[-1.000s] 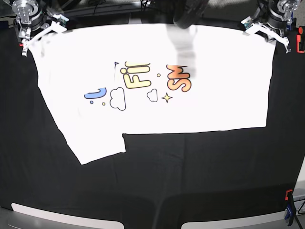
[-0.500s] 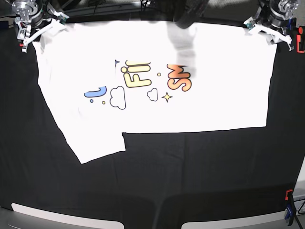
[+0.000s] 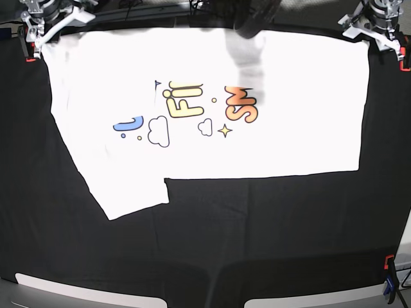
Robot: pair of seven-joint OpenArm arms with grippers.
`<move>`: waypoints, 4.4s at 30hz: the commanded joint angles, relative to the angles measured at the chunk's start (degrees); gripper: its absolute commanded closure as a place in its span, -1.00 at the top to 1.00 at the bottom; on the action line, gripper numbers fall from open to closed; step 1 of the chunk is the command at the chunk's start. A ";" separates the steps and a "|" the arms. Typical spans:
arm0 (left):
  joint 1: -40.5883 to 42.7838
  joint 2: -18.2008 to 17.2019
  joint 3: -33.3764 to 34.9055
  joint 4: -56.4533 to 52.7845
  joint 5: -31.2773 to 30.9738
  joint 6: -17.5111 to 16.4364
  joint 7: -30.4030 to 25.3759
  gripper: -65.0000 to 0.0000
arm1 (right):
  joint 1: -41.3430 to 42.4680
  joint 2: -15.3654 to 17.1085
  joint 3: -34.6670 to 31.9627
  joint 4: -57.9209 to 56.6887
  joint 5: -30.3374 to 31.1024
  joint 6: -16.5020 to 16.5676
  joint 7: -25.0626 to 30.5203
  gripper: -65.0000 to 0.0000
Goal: Layout the t-shirt on the table in an organized manner, then fold the t-shirt properly
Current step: 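Release the shoulders and move the left gripper to the shirt's hem corner, then lower the right gripper onto the shirt's side edge near the blue letter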
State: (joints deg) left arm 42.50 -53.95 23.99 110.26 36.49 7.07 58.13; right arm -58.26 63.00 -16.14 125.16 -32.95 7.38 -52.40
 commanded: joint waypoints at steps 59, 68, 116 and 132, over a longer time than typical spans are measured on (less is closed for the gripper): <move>-70.01 20.48 -26.64 -70.23 -84.65 -35.80 -12.66 -0.20 | 42.38 -23.80 0.90 -5.86 12.55 -12.33 6.54 -0.19; -68.26 23.63 -26.64 -70.20 -77.90 -35.80 -11.06 -0.20 | 42.36 -23.80 0.90 -5.86 12.44 -12.31 6.34 -0.19; -66.47 22.49 -26.64 -70.16 -81.61 -37.13 -10.25 -1.00 | 43.12 -25.55 0.92 -8.61 19.12 -12.28 7.76 -0.19; -66.47 22.49 -26.64 -70.14 -81.77 -37.16 -10.19 -1.00 | 72.76 -43.74 13.99 -37.42 41.09 3.69 8.37 -0.19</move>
State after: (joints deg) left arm -23.03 -30.63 -2.68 39.72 -45.76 -30.17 47.62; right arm 13.69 18.57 -2.33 86.76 8.19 11.11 -44.58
